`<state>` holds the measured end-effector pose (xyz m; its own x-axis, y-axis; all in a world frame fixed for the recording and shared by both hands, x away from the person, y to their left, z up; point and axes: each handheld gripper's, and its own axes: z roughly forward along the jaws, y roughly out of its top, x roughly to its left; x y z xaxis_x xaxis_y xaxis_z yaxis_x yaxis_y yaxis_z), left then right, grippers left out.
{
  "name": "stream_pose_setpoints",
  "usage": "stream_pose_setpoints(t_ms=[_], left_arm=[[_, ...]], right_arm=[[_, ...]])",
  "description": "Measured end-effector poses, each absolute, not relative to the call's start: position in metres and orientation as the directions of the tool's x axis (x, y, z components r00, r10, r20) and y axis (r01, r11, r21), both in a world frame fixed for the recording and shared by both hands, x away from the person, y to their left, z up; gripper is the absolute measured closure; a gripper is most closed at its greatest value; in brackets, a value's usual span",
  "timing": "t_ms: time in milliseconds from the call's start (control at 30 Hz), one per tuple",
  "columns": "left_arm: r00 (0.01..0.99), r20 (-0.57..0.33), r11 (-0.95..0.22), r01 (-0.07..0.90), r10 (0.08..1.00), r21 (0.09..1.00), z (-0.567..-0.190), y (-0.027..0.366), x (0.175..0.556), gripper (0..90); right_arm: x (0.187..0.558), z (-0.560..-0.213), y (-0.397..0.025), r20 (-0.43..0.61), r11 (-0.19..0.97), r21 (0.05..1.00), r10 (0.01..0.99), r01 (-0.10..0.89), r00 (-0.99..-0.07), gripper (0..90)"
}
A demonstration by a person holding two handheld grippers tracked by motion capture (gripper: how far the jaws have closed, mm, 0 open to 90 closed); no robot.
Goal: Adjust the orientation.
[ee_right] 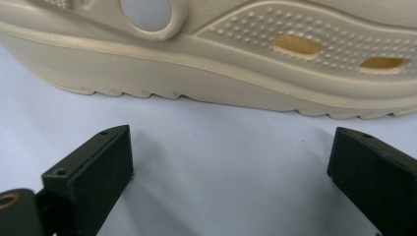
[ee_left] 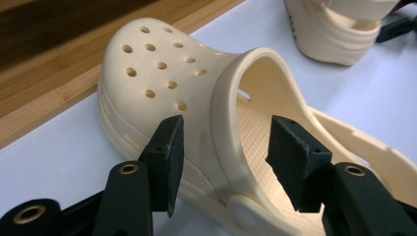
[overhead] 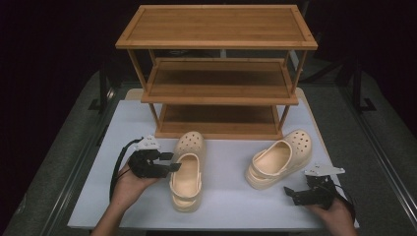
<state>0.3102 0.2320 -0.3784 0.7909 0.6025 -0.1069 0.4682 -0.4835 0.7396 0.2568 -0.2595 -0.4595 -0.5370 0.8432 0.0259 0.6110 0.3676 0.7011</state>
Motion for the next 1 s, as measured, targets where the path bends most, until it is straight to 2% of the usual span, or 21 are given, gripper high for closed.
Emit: stream_pose_setpoints(t_ms=[300, 633, 1000], left_arm=[[0.788, 0.007, -0.553, 0.425, 0.616, 0.717, -0.385, 0.222, 0.308, 60.6], [0.761, 0.080, -0.566, 0.402, 0.643, 0.720, -0.379, 0.229, 0.306, 79.0], [0.731, 0.130, -0.570, 0.395, 0.670, 0.720, -0.376, 0.250, 0.311, 83.5]], right_arm=[[0.257, -0.460, -0.260, 0.024, 0.369, 0.702, 0.842, 0.609, -0.538, 3.0], [0.257, -0.460, -0.260, 0.024, 0.369, 0.702, 0.842, 0.609, -0.538, 3.0], [0.257, -0.460, -0.260, 0.024, 0.369, 0.702, 0.842, 0.609, -0.538, 3.0]])
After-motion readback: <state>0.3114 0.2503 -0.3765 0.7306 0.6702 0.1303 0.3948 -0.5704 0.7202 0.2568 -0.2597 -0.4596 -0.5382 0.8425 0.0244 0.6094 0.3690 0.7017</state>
